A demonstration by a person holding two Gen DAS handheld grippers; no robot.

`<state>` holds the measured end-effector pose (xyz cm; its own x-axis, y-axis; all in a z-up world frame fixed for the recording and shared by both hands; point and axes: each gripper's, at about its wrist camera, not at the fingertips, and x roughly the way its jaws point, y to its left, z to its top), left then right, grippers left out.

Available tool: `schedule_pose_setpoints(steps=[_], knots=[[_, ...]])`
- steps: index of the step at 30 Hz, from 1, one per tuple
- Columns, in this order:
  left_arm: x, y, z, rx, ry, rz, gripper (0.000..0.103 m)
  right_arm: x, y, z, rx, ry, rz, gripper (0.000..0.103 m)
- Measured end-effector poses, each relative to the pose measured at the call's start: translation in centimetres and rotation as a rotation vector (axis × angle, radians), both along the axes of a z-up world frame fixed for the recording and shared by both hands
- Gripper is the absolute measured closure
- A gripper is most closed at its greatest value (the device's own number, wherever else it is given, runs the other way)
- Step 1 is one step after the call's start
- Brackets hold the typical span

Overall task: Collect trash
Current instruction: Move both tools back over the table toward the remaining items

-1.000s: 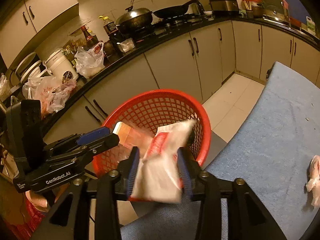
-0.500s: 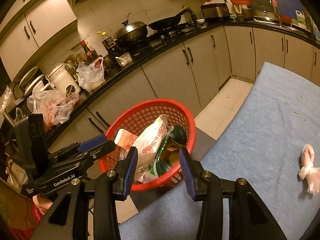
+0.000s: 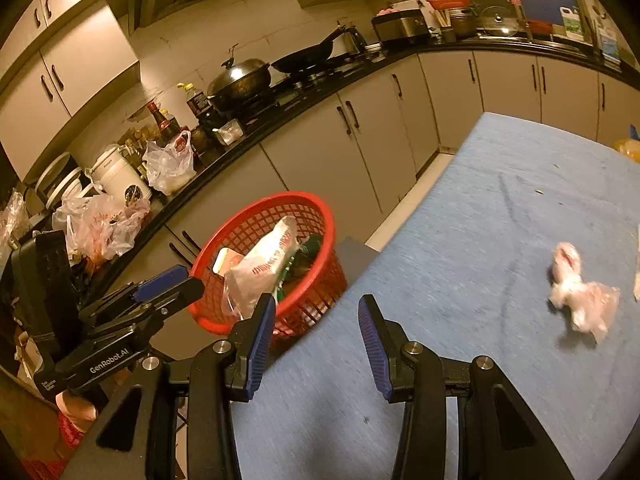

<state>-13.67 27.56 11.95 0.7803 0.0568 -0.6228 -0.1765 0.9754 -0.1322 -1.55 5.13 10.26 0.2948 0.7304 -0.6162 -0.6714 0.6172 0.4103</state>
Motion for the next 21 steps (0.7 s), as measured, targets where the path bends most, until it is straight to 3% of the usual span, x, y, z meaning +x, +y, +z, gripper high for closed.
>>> schedule_pose_setpoints(steps=[8,21], knots=[[-1.8,-5.2,2.5,0.060,-0.014,-0.061,0.054,-0.8,-6.4,0.8,0.042,-0.017,-0.064,0.054],[-0.4,-15.1,4.6,0.160,-0.019,-0.190,0.053,-0.8,-17.0,0.6,0.099,-0.014,-0.197,0.052]])
